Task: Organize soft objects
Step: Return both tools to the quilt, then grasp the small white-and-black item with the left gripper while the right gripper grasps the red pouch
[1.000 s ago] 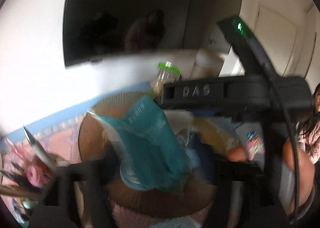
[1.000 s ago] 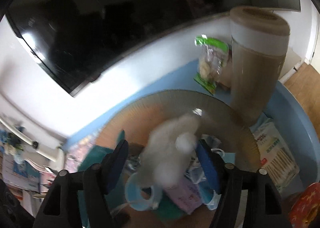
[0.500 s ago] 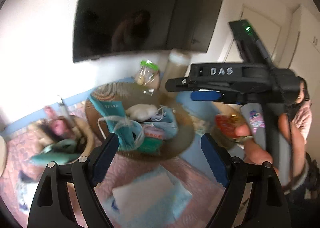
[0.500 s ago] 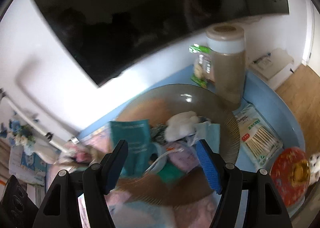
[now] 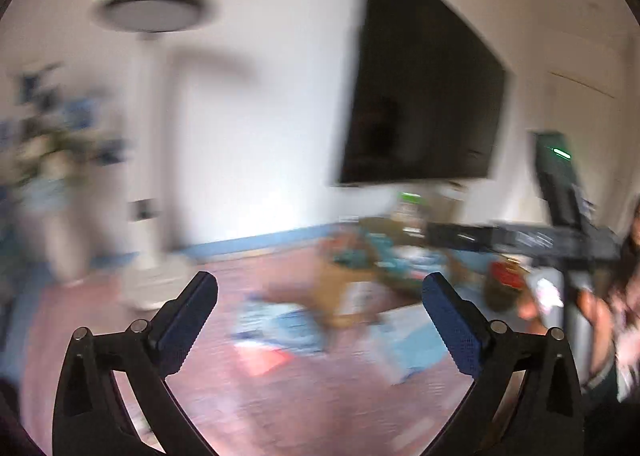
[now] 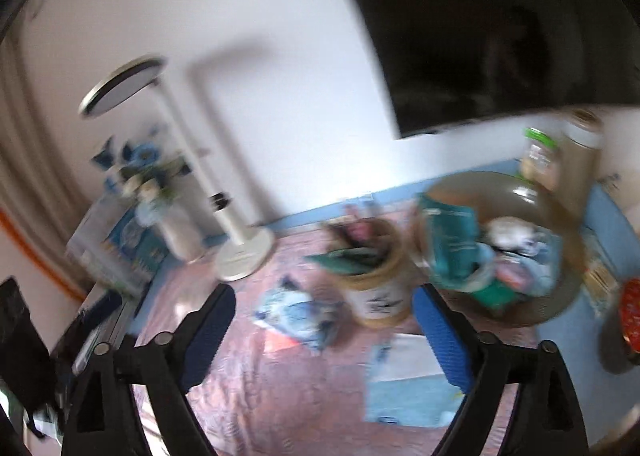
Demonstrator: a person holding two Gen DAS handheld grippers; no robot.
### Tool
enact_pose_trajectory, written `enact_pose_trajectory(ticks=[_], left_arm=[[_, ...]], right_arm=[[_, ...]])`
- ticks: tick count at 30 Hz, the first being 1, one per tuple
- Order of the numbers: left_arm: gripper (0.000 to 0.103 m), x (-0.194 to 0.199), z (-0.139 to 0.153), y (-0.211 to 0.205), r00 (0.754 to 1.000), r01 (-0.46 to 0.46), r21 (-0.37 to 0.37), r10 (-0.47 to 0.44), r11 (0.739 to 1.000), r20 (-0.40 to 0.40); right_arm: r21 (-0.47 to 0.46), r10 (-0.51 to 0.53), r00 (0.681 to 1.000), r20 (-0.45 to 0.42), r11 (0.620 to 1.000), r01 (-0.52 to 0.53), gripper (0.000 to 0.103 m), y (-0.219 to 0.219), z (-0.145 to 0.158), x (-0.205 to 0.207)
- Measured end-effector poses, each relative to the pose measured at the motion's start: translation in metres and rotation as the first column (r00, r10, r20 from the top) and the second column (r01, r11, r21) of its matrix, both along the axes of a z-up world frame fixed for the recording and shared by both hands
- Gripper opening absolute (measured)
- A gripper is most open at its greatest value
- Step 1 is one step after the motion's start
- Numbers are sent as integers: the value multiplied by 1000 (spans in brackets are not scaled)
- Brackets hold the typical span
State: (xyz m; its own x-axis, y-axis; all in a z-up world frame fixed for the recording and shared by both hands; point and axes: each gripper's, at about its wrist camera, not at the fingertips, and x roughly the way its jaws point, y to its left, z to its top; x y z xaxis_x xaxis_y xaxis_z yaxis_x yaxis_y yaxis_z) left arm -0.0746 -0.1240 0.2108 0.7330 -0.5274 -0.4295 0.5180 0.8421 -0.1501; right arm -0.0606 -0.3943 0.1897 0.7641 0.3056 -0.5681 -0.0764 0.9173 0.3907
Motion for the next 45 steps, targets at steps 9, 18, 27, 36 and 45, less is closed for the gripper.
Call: enact_pose_trajectory(ticks=[9, 18, 27, 36, 45], left_arm=[[102, 17, -15, 116, 940, -332, 43, 335, 942, -62], [102, 54, -139, 165, 839, -425, 86, 428, 901, -337], [102, 66, -189, 167, 805, -407, 48, 382, 912, -454], [102, 60, -188, 148, 853, -289, 51, 281, 956, -440], [102, 53, -195, 125, 843, -213, 150, 259, 966, -471]], right_arm=[[-151, 143, 987, -75, 977, -153, 91, 114, -57, 31], [-284, 213, 957, -197, 922, -264, 91, 167, -158, 57], [-190, 203, 943, -263, 947, -257, 91, 151, -189, 75], [-139, 195, 931, -308, 959, -247, 91, 149, -175, 119], [-239, 215, 924, -317, 924, -297, 92, 176, -188, 125]])
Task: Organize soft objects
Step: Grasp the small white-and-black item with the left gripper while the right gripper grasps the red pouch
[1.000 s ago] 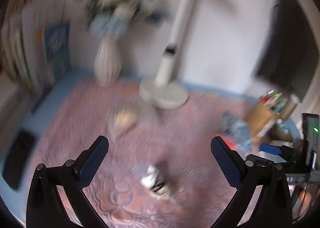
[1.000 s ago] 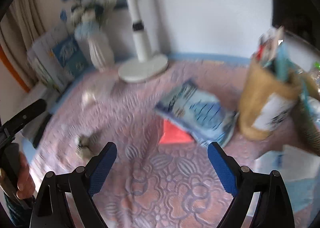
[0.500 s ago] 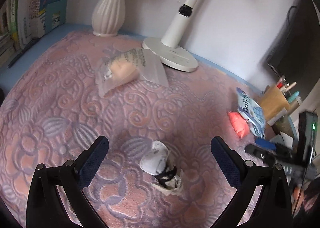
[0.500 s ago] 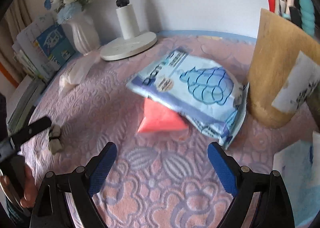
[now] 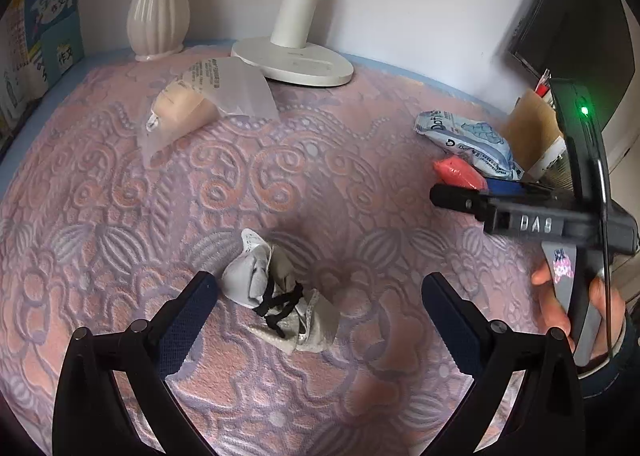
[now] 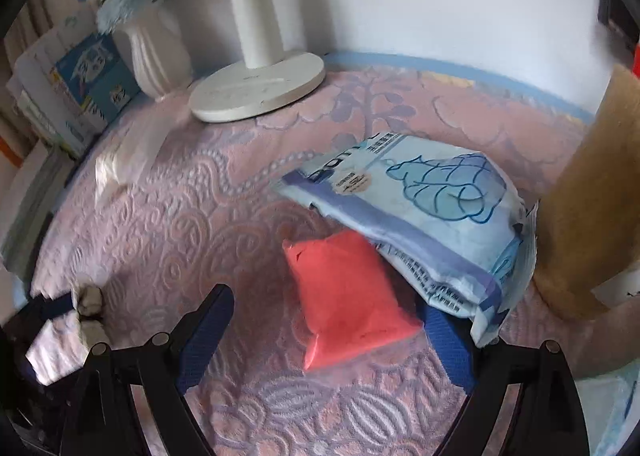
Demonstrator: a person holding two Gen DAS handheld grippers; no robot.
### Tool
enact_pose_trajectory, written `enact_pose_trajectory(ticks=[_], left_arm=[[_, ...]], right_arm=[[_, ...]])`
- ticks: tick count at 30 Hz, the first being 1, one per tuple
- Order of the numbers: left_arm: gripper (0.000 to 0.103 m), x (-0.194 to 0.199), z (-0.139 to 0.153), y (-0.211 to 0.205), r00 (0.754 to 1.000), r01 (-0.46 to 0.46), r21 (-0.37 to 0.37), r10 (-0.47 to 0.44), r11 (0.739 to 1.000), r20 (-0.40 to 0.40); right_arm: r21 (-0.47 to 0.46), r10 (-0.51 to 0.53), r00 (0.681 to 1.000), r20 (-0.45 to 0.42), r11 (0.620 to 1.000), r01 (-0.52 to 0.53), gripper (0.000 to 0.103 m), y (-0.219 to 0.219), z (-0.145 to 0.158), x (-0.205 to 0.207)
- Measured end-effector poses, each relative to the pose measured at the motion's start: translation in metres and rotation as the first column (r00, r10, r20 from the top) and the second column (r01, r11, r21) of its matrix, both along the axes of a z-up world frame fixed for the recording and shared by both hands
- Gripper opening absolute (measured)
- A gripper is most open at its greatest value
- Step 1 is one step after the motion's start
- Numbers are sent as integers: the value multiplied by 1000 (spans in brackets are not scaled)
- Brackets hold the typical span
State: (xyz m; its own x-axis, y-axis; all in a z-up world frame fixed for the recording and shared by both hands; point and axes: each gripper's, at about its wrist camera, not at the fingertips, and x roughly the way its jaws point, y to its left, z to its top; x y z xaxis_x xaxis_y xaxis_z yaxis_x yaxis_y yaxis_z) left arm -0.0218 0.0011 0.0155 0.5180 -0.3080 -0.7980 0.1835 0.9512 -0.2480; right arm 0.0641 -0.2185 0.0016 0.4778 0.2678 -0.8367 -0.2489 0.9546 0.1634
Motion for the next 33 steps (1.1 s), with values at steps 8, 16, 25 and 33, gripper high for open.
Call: enact_pose_trajectory(ticks=[8, 16, 25, 33], left_arm=[[101, 8, -3, -1, 1000, -2, 13, 2, 1000, -3], [64, -1, -3, 4, 998, -55, 29, 55, 998, 2], [32, -7, -1, -6, 998, -18, 50, 16, 999, 54], [32, -7, -3, -7, 999, -8, 52, 5, 999, 50]], right_arm=[[-73, 90, 993, 70, 994, -85, 55, 19, 1, -26], [-42, 221, 971, 92, 975, -218, 54, 34, 1, -47], [77, 312, 949, 51, 946, -316, 55, 19, 0, -80], [217, 214, 976, -40, 955, -200, 81, 18, -2, -66]])
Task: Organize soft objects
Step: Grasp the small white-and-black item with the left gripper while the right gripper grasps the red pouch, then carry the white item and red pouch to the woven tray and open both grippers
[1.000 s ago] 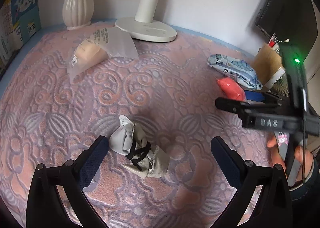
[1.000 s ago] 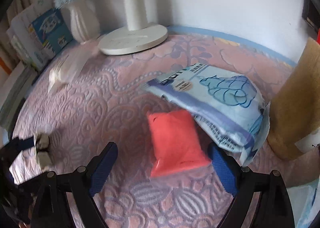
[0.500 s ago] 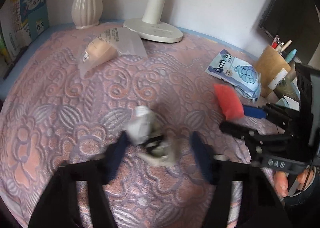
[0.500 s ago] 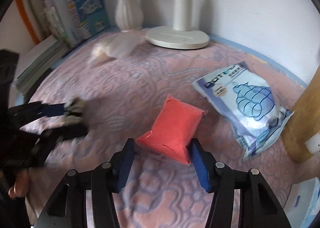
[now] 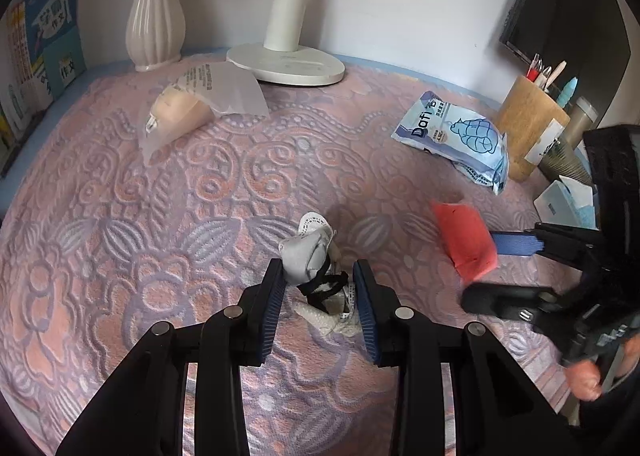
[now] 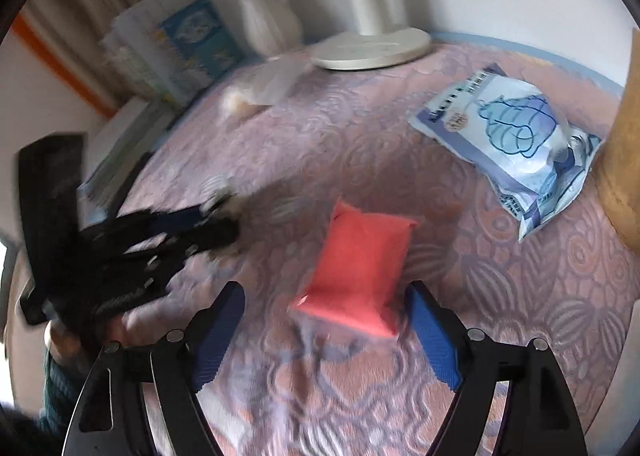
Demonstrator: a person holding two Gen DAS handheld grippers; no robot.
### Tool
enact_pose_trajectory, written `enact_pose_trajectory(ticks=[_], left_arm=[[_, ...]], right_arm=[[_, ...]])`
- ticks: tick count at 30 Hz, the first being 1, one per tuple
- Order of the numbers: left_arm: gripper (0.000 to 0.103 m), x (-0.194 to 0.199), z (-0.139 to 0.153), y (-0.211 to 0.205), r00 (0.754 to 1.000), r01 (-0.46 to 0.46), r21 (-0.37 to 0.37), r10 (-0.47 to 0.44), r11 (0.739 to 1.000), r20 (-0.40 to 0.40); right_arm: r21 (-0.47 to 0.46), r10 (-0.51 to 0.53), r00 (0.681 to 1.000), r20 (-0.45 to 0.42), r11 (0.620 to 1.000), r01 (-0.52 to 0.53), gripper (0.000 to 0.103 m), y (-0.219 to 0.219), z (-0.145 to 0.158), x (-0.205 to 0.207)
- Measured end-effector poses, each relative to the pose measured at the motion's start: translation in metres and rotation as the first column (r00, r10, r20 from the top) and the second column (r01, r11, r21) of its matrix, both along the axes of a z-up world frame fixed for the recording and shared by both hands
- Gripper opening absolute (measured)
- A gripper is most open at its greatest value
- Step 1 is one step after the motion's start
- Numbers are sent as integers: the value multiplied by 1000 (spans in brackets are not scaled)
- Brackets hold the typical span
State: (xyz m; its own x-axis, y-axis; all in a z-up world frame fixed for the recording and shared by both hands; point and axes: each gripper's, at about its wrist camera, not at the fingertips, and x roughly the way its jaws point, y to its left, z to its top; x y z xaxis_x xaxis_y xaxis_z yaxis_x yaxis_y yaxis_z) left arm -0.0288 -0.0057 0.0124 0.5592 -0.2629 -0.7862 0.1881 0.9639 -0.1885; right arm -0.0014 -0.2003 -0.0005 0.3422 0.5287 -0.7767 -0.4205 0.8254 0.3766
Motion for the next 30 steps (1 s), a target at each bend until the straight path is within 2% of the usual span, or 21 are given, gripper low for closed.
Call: enact_pose_trajectory(ticks=[3, 5, 7, 12, 17, 21, 27, 30], left_arm=[[32, 0, 0, 0, 1000, -2, 5, 2, 1000, 0], [32, -2, 1, -4, 1000, -2, 25, 2, 1000, 7], [31, -2, 3, -8, 1000, 0, 47, 0, 999, 9], [31, 2, 24, -25, 998, 44, 51, -46, 998, 38], [31, 16, 51, -66, 986, 125, 92, -134, 988, 99], [31, 29, 60, -97, 971, 193, 40, -197, 980, 136], [31, 46, 66, -151, 938, 322, -23, -316, 946, 144], [31, 44, 73, -180, 903, 412, -29, -403, 911, 150]], right_arm=[[-66, -67, 998, 14, 996, 67, 75, 13, 3, -2], [-186, -57, 993, 101, 980, 76, 43, 27, 4, -10], [-220, -38, 989, 140, 973, 68, 43, 29, 3, -14], [-153, -71, 991, 110, 984, 88, 42, 0, 12, -12], [-112, -140, 980, 144, 981, 156, 42, -43, 40, -18], [-102, -214, 960, 180, 967, 234, 42, -78, 60, -23], [-70, -329, 927, 181, 936, 346, 42, -129, 76, -26], [-71, -397, 900, 178, 908, 414, 42, -157, 78, -28]])
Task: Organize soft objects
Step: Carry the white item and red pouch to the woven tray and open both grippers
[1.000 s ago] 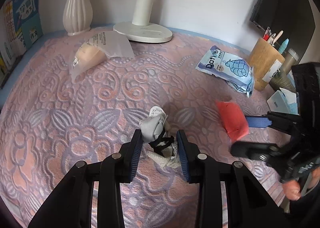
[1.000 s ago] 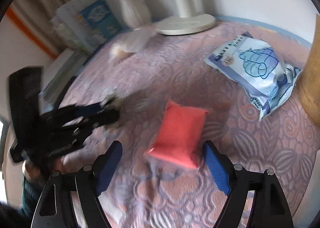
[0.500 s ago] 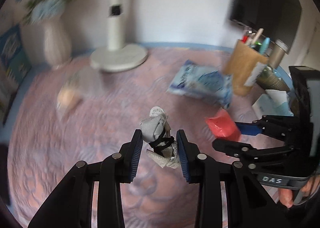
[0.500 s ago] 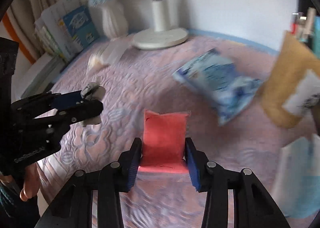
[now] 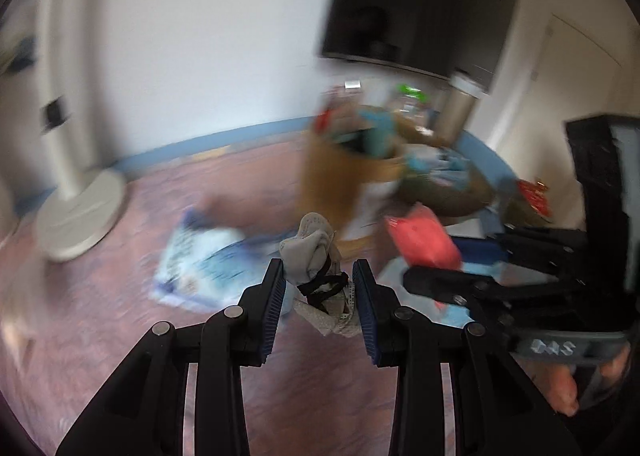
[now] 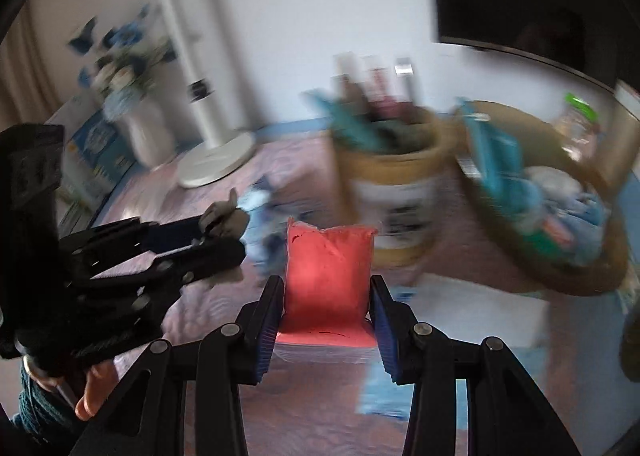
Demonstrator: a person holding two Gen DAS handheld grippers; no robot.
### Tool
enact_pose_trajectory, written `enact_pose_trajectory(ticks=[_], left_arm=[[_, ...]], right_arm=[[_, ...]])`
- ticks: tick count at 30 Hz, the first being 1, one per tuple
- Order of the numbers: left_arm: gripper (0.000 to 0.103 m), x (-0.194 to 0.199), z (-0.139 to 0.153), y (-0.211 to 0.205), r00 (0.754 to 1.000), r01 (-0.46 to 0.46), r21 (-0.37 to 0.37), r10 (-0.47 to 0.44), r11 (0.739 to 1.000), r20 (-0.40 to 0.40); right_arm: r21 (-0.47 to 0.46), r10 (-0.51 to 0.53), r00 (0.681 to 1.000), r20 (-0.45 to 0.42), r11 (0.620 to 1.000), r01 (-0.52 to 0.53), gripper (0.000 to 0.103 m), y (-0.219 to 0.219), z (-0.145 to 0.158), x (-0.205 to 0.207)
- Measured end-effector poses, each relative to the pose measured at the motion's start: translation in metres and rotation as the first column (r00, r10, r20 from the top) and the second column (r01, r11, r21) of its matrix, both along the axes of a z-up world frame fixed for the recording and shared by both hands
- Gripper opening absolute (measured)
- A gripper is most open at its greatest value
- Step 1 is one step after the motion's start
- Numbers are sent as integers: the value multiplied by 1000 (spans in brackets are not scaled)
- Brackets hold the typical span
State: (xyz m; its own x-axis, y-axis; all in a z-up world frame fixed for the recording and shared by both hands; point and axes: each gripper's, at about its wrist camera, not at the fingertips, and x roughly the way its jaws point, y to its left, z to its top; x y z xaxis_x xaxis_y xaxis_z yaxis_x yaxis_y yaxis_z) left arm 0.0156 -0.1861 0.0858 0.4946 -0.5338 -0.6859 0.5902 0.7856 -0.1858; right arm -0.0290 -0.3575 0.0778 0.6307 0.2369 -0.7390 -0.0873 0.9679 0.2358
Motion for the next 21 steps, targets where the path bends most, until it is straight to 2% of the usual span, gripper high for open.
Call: enact_pose_trajectory(ticks=[6, 13, 21], left_arm=[[31, -2, 17, -57, 987, 158, -24, -157, 987, 35], [31, 5, 28, -112, 966, 251, -5, -250, 968, 61], [31, 30, 41, -159, 980, 178, -30, -175, 984, 96]], right_arm=[[39, -121, 992, 18, 992, 121, 42, -52, 12, -2], [28, -221, 973, 65, 975, 219, 42, -99, 31, 2], [45, -390, 917, 86, 921, 388, 42, -169, 39, 25]])
